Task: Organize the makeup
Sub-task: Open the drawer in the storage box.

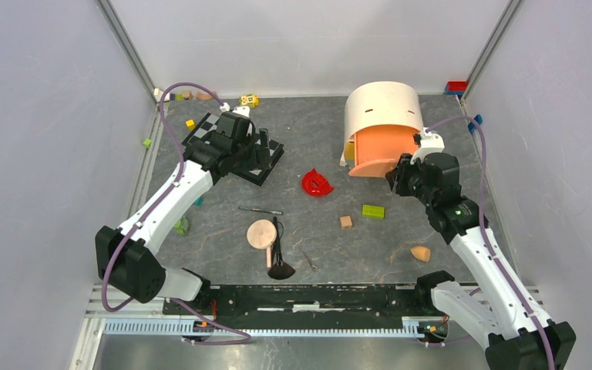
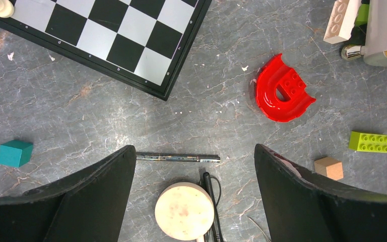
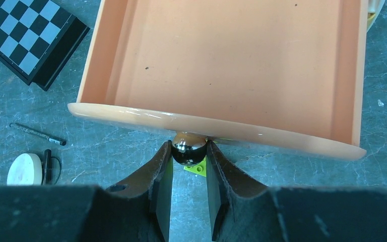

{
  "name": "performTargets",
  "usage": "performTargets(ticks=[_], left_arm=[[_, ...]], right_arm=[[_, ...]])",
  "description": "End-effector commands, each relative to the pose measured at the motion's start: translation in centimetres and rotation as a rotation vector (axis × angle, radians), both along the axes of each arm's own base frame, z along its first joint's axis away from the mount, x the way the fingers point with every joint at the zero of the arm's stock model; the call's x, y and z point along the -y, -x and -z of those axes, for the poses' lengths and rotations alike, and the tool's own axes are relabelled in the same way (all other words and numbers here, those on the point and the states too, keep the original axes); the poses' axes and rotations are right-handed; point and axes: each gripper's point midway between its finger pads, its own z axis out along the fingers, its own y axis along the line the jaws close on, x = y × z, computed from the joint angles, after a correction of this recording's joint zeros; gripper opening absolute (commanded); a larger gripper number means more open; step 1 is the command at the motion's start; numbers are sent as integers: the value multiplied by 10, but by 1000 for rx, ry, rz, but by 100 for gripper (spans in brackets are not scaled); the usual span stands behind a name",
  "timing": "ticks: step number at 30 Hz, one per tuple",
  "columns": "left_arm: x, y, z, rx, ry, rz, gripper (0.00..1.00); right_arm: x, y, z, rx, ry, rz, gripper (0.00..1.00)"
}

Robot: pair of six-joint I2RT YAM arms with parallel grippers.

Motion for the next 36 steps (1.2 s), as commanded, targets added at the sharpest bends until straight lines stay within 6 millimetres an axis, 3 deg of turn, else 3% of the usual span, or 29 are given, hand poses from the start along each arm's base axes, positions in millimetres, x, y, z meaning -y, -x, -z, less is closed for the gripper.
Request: performTargets(ticks=[1, 8, 12, 15, 17, 23, 36], left_arm=[[2, -3, -15, 52, 32, 11, 93], [2, -3, -15, 51, 31, 10, 93], [2, -3, -15, 51, 30, 10, 93], [2, -3, -14, 50, 29, 9, 93], [2, -3, -15, 51, 30, 10, 93], [2, -3, -14, 48, 29, 10, 93], [-3, -3, -9, 45, 5, -3, 95]], right_arm=[[-8, 5, -5, 9, -33, -33, 23], [-7, 6, 9, -15, -25, -26, 25], [-5, 6, 12, -18, -19, -18, 32], [-5, 6, 12, -19, -20, -17, 45], [-4, 6, 9, -13, -20, -14, 54], [-2, 8, -6, 7, -10, -13, 68], [14, 25, -27, 32, 80, -14, 75]])
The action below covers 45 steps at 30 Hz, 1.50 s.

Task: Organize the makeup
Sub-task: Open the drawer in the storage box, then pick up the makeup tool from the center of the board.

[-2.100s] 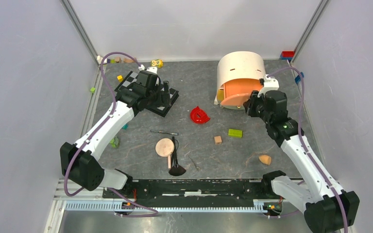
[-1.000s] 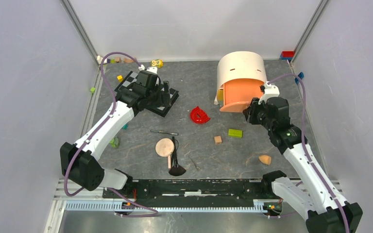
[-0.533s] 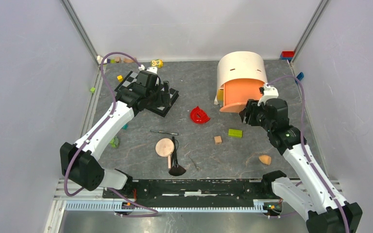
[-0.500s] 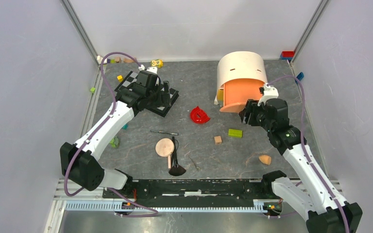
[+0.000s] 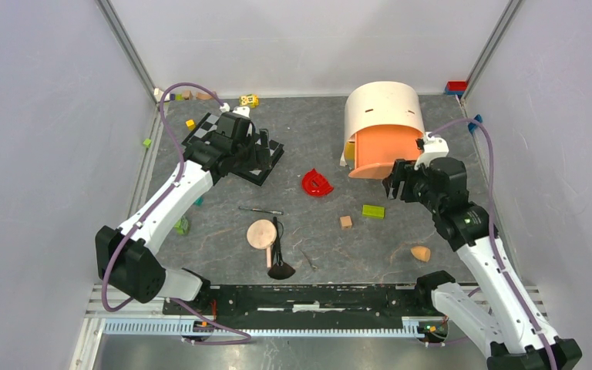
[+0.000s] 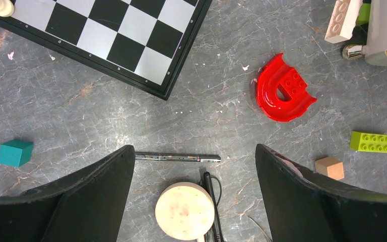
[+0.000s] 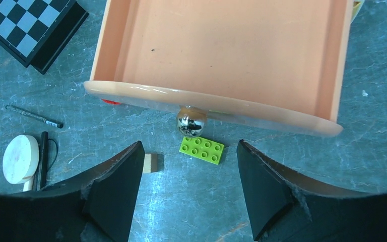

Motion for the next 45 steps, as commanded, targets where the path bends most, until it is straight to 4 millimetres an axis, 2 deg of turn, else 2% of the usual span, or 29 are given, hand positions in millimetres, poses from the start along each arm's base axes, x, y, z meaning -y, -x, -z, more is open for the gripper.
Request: performTargets(ticks=[1, 7, 12, 16, 23, 29, 35, 41, 45], left_arm=[[-4, -3, -8, 44, 4, -5, 96], [-11, 11, -5, 7, -6, -23, 100], [-21, 30, 1, -42, -8, -64, 100], [-22, 49, 16, -107, 21, -93, 100], [-15, 94, 59, -251, 108, -142, 100], [-20, 132, 79, -258, 250, -263, 99], [-23, 146, 87, -234, 379, -347, 94], [-8, 147, 108, -295, 475, -335, 86], [-17, 149, 119, -290, 476, -360, 85]], right_arm=[[8, 8, -22, 40, 51, -6, 75], [17, 23, -17, 25, 98, -14, 77], [21, 35, -3, -2, 123, -23, 78], [23, 44, 10, -24, 129, -33, 80], [23, 55, 26, -45, 131, -57, 81], [14, 61, 39, -62, 81, -87, 81], [7, 64, 38, -63, 42, -101, 81], [7, 67, 33, -59, 30, -103, 81], [8, 68, 32, -60, 30, -99, 81]])
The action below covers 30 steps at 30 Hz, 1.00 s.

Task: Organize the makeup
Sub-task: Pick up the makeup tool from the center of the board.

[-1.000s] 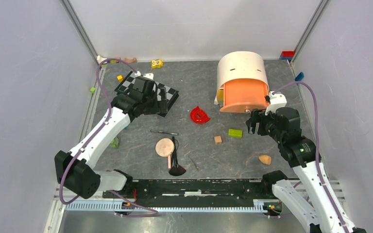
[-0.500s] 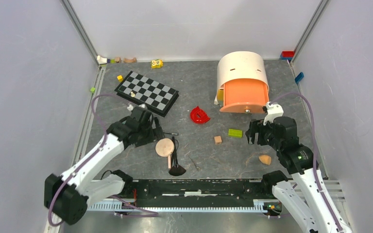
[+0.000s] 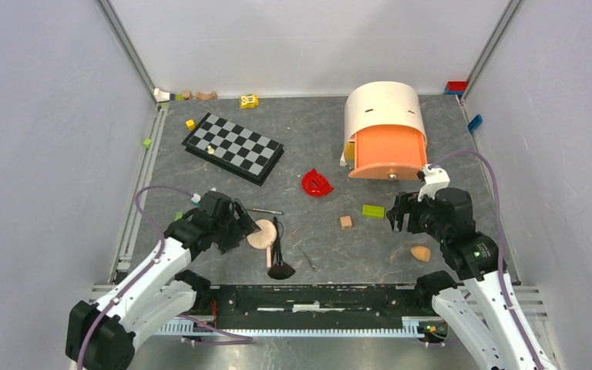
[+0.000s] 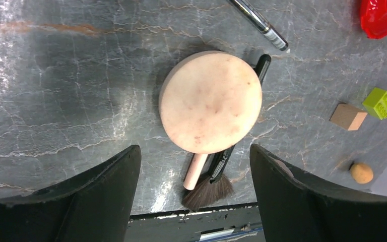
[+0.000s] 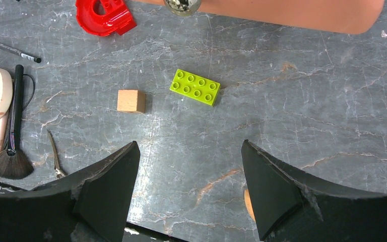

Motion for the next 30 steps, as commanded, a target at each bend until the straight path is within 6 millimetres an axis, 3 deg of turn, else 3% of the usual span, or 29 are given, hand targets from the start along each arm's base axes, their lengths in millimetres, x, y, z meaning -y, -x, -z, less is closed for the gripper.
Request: performTargets(ticks=[1, 9, 23, 30], left_arm=[[5, -10, -5, 47, 90, -49, 84], [1, -5, 18, 25, 138, -77, 72], [-6, -3, 37, 63, 170, -139, 53], [-11, -4, 47, 66, 155, -158, 51]], right_arm=[[-3, 0, -11, 28, -24, -5, 81], [-3, 2, -8, 19, -29, -2, 81], [-5, 1, -6, 12, -38, -6, 81], [-5, 1, -6, 10, -35, -9, 81]])
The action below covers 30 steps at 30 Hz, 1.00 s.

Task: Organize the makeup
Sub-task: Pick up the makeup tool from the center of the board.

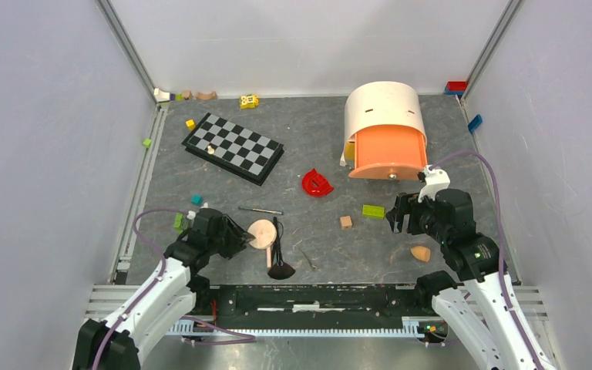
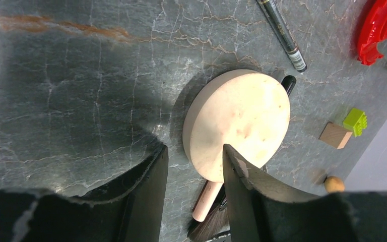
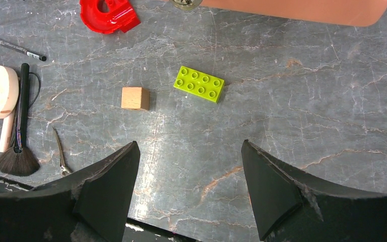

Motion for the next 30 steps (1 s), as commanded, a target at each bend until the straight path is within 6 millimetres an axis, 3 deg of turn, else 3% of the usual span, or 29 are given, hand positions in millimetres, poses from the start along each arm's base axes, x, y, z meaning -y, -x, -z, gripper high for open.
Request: performTargets(ticks=[1, 8, 18, 22, 30], left_arm=[[-2, -9, 2, 24, 15, -42, 51], [-5, -12, 8, 21, -3, -48, 41], [-4, -17, 4, 32, -25, -21, 7], [-5, -23, -12, 60, -44, -9, 2], [-11, -35, -66, 154, -98, 9, 2]], right_arm=[[-3, -3, -6, 21, -15, -8, 81], [-2, -2, -4, 16, -12, -7, 81], [-1, 0, 0, 11, -8, -3, 81], [0, 0, -5, 18, -6, -1, 81], [7, 1, -15, 42, 8, 29, 81]])
